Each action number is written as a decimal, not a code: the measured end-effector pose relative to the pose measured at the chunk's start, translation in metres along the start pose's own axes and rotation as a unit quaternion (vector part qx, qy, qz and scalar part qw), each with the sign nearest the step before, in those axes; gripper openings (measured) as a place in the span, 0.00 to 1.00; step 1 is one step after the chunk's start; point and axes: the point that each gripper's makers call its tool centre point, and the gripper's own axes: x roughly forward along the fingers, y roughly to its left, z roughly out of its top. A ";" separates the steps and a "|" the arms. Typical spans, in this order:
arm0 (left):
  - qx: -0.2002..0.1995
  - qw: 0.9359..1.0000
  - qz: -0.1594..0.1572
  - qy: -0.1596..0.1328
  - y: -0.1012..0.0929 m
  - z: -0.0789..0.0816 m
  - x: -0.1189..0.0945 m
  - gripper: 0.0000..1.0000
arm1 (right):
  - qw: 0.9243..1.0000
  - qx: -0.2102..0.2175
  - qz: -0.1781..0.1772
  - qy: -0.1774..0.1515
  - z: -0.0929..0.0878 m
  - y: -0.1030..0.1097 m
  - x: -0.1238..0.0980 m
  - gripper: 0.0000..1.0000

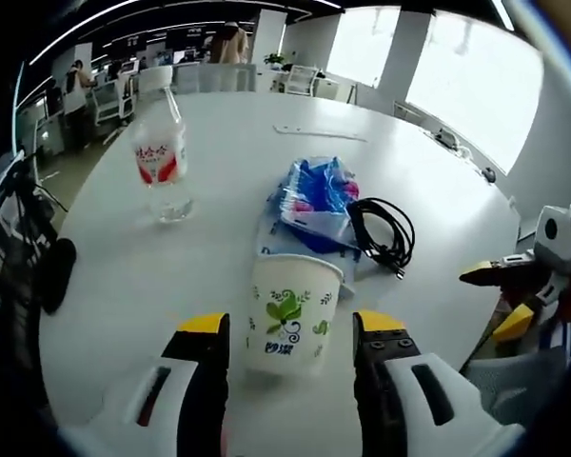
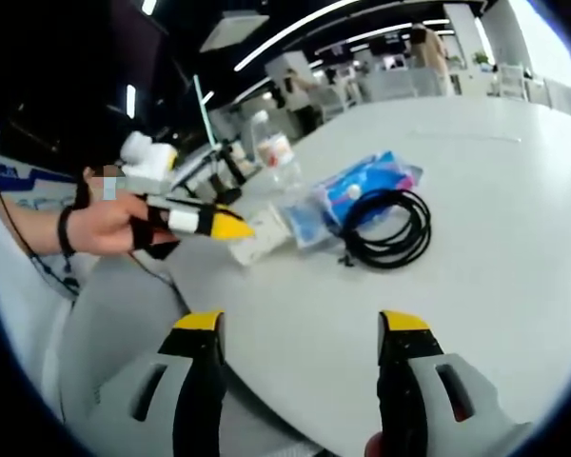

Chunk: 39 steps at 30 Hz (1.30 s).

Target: Arrange the tabletop items into an orderly group along one side of the table until the central work area is clear of visible clutter.

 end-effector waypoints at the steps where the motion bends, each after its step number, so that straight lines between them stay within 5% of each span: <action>1: 0.008 1.000 -0.002 0.005 -0.001 -0.001 0.002 0.52 | 1.000 0.001 0.000 0.000 0.000 0.000 0.000 0.63; 8: 0.028 0.999 -0.005 0.024 -0.004 -0.005 0.009 0.52 | 1.000 0.006 -0.002 0.002 -0.004 -0.005 -0.002 0.63; 12: 0.073 0.996 -0.001 0.045 -0.005 -0.010 0.012 0.51 | 1.000 0.009 -0.004 0.002 -0.006 -0.006 -0.003 0.63; 21: 0.063 0.995 -0.012 0.070 -0.004 -0.020 0.020 0.46 | 1.000 0.016 -0.006 0.001 -0.009 -0.007 -0.004 0.63; 23: 0.053 0.996 -0.014 0.067 -0.003 -0.020 0.020 0.40 | 1.000 0.016 -0.006 0.002 -0.010 -0.007 -0.003 0.63; 39: 0.034 0.998 -0.034 0.044 -0.020 -0.030 -0.001 0.38 | 1.000 0.016 0.000 -0.003 -0.010 -0.001 0.000 0.64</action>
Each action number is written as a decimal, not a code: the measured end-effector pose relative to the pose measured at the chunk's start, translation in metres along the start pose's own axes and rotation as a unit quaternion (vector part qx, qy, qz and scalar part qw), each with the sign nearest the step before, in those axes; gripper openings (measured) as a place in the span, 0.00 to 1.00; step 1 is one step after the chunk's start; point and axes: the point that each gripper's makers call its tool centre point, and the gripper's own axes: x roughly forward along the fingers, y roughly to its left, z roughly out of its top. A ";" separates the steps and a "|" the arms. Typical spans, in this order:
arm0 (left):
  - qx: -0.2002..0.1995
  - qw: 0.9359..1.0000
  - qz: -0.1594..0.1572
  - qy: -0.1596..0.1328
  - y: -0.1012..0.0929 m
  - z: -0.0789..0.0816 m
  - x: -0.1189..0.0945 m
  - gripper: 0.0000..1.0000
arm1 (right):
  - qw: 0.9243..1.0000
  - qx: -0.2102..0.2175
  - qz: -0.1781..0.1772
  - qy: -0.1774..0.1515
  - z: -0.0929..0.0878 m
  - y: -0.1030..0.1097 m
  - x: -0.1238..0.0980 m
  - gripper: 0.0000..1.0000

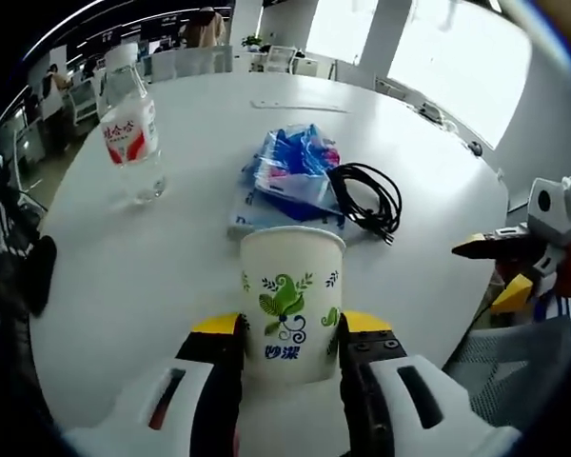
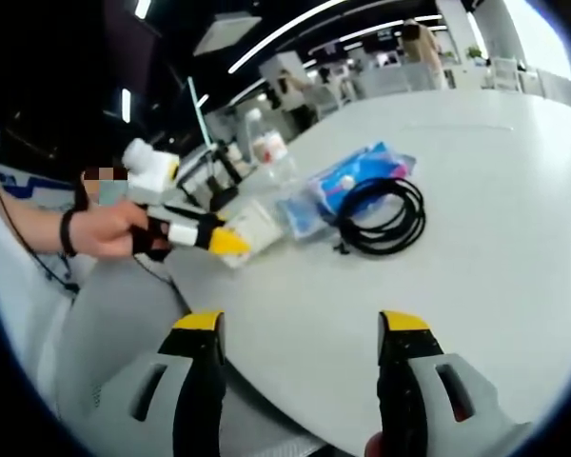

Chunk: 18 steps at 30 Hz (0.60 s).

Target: Arrange the tabletop items into an orderly group along one side of the table until the central work area is clear of visible clutter.

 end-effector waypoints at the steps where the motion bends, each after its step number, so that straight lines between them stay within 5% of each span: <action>1: -0.001 1.000 -0.003 0.001 -0.002 -0.002 -0.001 0.38 | 1.000 0.000 0.001 0.000 0.000 0.001 0.001 0.64; 9: -0.023 0.999 -0.025 -0.015 -0.029 -0.011 -0.013 0.38 | 1.000 0.011 0.021 -0.012 0.004 0.017 0.007 0.63; 18: 0.039 0.997 -0.059 -0.019 -0.057 -0.014 -0.022 0.38 | 0.999 0.014 0.040 -0.019 0.010 0.027 0.009 0.61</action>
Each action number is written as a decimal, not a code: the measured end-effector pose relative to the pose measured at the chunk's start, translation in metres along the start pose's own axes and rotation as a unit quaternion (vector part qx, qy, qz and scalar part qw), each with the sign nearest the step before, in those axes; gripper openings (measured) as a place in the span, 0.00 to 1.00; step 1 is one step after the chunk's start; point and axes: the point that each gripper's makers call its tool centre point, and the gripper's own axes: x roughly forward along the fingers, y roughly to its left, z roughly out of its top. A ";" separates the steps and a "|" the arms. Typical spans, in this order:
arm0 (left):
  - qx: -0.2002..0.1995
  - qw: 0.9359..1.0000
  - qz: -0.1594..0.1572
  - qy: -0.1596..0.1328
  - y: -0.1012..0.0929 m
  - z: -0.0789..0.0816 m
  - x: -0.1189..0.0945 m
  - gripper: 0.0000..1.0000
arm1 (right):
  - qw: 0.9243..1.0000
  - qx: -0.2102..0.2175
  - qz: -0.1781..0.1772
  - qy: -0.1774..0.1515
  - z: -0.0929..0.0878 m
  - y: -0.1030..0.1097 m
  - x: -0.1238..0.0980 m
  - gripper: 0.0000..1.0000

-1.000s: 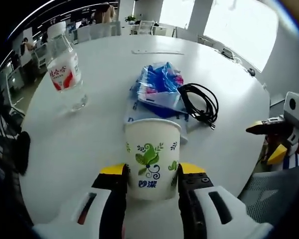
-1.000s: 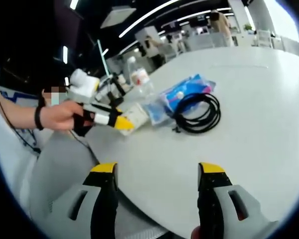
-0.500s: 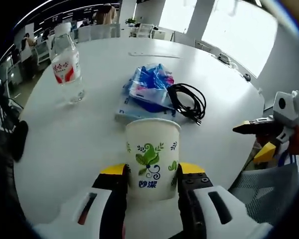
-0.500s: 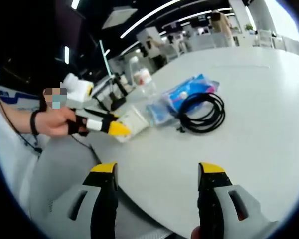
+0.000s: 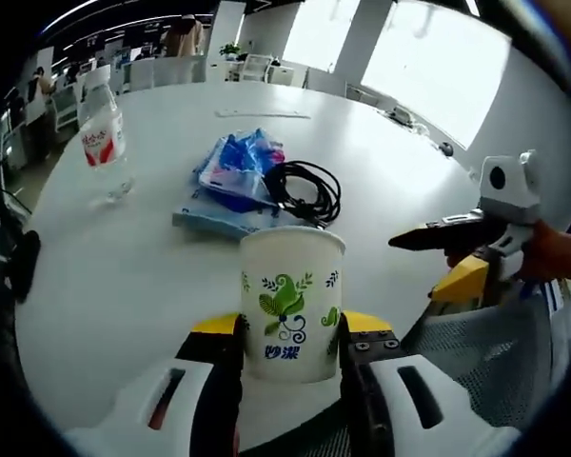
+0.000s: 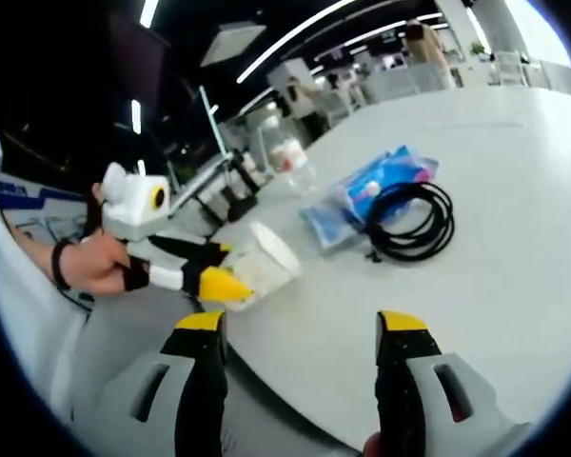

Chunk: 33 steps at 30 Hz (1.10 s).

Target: Arrange the tabletop items into an orderly group along one side of the table until the central work area is clear of visible clutter.

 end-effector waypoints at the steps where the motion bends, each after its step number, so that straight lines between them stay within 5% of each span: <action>1: 0.012 1.000 0.000 0.000 -0.002 0.001 -0.001 0.38 | 1.000 -0.001 0.003 0.000 0.001 0.002 0.001 0.61; 16: 0.121 0.992 -0.033 0.012 -0.035 0.000 -0.001 0.38 | 0.999 0.014 0.045 -0.021 0.015 0.027 0.009 0.54; 33: 0.164 0.984 -0.069 0.016 -0.060 -0.007 -0.002 0.39 | 0.997 0.010 0.081 -0.009 0.013 0.044 0.015 0.34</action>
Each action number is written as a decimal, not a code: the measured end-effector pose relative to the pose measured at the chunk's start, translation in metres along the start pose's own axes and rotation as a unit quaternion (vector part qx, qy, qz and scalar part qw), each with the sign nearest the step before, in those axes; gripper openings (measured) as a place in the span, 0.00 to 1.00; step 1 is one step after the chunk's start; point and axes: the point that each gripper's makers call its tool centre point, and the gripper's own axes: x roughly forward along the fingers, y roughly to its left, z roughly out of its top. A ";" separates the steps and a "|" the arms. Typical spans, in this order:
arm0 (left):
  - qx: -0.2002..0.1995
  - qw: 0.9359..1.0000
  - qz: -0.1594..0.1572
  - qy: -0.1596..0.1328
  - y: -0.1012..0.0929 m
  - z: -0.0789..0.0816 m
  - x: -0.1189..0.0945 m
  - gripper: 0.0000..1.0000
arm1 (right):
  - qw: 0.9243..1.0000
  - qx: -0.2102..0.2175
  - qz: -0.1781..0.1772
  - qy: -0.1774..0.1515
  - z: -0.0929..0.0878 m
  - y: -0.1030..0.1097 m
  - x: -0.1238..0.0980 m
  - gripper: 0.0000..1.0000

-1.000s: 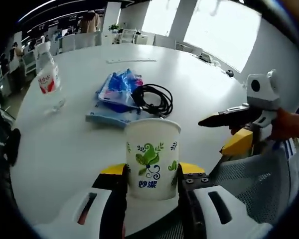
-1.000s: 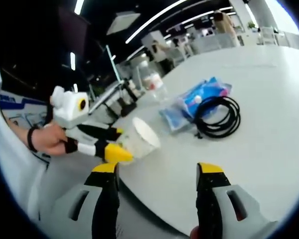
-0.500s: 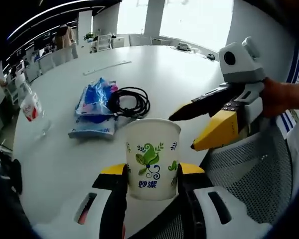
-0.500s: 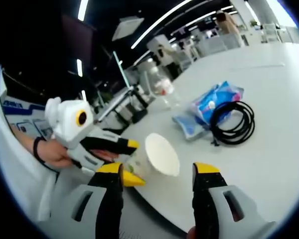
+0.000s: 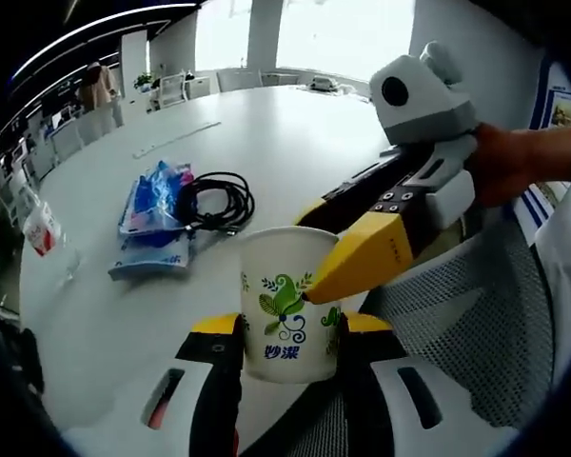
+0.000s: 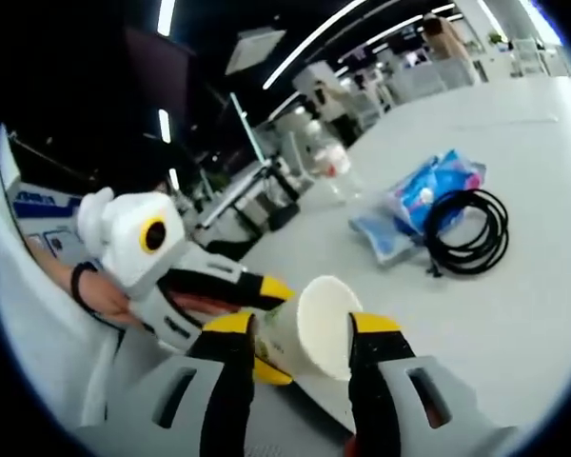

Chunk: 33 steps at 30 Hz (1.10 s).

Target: Arrange the tabletop items into an orderly group along one side of the table until the central work area is clear of visible clutter.

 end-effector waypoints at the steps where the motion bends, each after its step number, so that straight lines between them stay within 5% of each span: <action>1: 0.005 1.000 -0.002 0.001 -0.001 0.000 0.000 0.39 | 1.000 0.001 0.002 -0.001 0.000 0.001 0.001 0.32; 18: 0.015 1.000 -0.013 0.002 -0.003 0.003 0.002 0.40 | 0.999 0.006 0.030 -0.017 0.008 0.017 0.005 0.04; 33: -0.036 0.999 0.019 -0.002 0.009 -0.013 -0.005 0.39 | 1.000 0.018 0.013 -0.019 0.004 0.013 0.007 0.00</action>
